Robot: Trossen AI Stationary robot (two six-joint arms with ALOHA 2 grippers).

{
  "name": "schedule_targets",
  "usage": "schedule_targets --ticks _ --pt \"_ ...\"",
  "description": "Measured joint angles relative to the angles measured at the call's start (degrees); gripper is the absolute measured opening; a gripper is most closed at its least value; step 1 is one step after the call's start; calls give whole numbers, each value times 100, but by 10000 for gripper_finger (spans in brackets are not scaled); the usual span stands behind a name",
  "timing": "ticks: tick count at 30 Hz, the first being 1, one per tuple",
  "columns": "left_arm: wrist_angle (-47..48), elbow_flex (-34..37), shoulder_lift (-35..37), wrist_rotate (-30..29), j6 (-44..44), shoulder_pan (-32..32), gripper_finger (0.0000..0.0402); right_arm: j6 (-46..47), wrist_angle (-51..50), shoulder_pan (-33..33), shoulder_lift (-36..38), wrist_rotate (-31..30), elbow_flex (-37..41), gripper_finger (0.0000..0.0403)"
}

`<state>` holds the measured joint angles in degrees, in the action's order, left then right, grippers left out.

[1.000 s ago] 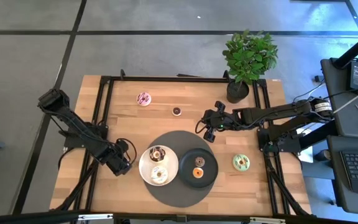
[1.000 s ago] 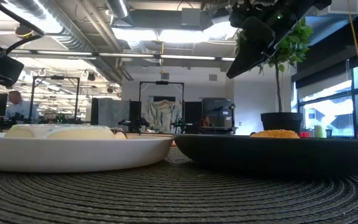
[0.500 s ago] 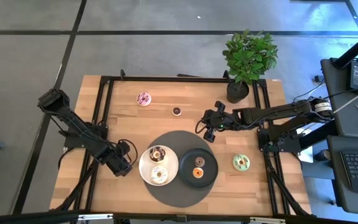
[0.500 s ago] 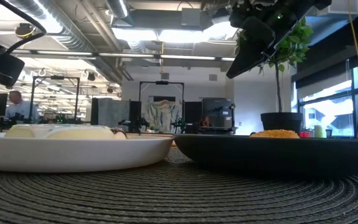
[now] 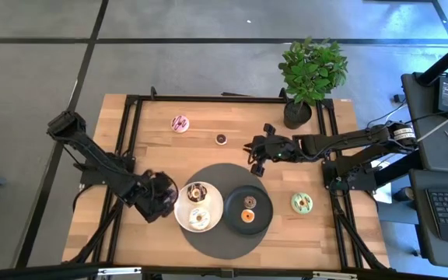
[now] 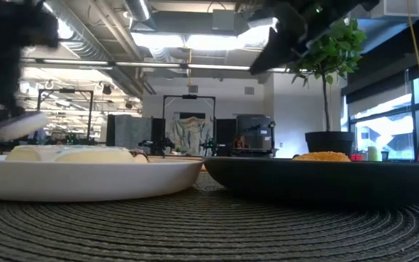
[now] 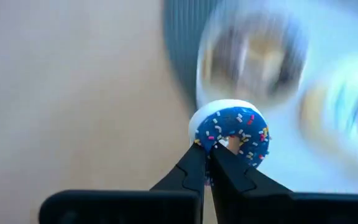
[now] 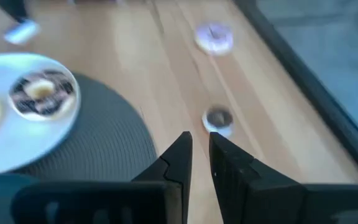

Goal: Pick & Place donuts
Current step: Put the small violet donut on the black plate

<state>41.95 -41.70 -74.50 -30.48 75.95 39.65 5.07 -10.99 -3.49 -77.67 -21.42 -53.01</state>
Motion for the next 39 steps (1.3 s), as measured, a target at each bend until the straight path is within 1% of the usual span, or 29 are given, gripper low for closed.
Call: schedule_targets --ticks 3,6,7,9,11,13,16,18,21,25,31,39 --pt "-402 -109 0 -1807 -645 -175 9 -427 596 -1 -28 263 0 60" --pt "-1173 -122 2 -3515 -1391 -375 9 -708 1131 -2 -138 520 0 69" --pt "-1461 -122 2 -3946 -1733 -447 9 -796 1345 -4 -204 551 0 76" --pt "-2118 -122 2 -4578 -2479 -607 9 -962 1657 -8 -352 556 0 95" --pt "-2777 -122 4 -4881 -3215 -767 9 -1015 2131 -8 -539 556 0 119" --pt "-3364 -122 4 -4984 -3920 -924 11 -1007 2708 -8 -748 556 0 142" --pt "-4014 -124 4 -4879 -4782 -1093 12 -1234 3546 -8 -1076 626 0 172" --pt "-4307 -123 4 -4734 -5204 -1161 11 -1552 3954 -20 -1306 654 0 186" --pt "-4628 -123 4 -4611 -5604 -1211 11 -1748 4473 -57 -1598 654 0 199" --pt "-4826 -123 4 -4628 -5845 -1212 12 -1759 5018 -63 -1880 712 0 205" --pt "-4838 -124 4 -4632 -5875 -1212 11 -1736 5855 -59 -2157 1316 -11 200" --pt "-4843 -124 4 -4605 -5878 -1212 10 -1748 5842 -54 -2538 1361 -473 169"
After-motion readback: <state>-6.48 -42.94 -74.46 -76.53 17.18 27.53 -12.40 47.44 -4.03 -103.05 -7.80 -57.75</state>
